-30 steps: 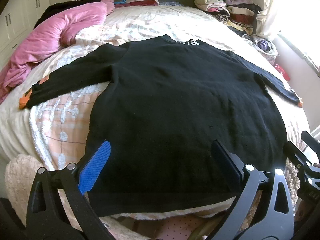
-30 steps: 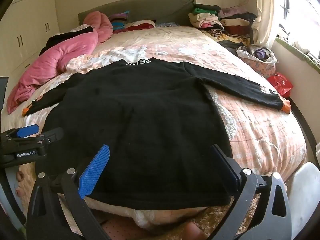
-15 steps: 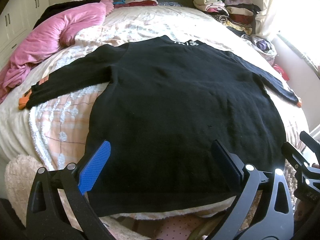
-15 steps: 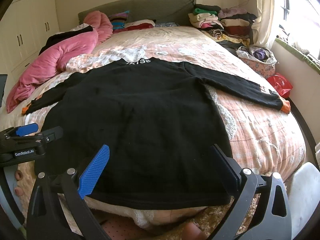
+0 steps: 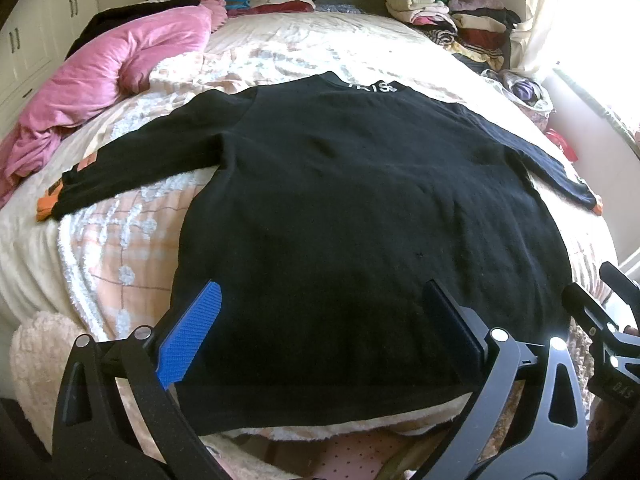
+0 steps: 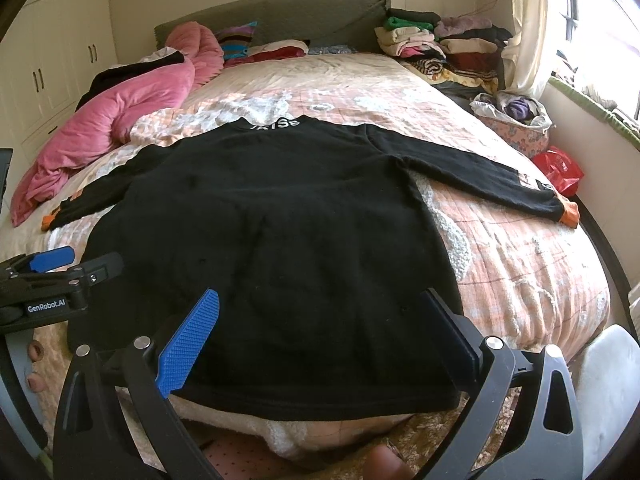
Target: Fold small clothes
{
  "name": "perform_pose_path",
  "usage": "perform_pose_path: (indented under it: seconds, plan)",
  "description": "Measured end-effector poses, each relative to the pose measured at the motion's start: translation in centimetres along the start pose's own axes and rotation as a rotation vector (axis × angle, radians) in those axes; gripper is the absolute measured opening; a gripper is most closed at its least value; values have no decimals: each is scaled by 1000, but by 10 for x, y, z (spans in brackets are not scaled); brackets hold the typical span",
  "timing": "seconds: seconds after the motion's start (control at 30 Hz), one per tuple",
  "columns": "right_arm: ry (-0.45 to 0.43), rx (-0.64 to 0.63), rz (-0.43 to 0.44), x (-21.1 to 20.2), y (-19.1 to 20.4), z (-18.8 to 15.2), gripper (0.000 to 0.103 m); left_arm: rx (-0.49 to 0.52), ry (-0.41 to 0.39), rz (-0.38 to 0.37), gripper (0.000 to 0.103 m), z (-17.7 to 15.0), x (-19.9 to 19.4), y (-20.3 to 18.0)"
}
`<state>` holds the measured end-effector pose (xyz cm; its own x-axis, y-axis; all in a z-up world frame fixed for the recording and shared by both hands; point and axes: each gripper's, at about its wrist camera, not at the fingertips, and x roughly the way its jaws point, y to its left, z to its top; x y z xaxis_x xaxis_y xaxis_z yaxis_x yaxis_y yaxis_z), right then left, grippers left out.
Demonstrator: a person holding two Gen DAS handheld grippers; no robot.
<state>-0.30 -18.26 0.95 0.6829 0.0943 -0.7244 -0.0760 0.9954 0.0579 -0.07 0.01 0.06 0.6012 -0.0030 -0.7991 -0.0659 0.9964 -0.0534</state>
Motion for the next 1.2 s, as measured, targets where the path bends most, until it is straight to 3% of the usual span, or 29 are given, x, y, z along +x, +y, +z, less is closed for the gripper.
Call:
perform_pose_path:
  seconds: [0.7,1.2]
  plan:
    - [-15,16,-15,3,-5,8,99,6,5,-5,94,10,3,-20]
    - [-42,44,-60,12,-21,39,99,28,-28,-12,94,47,19,-30]
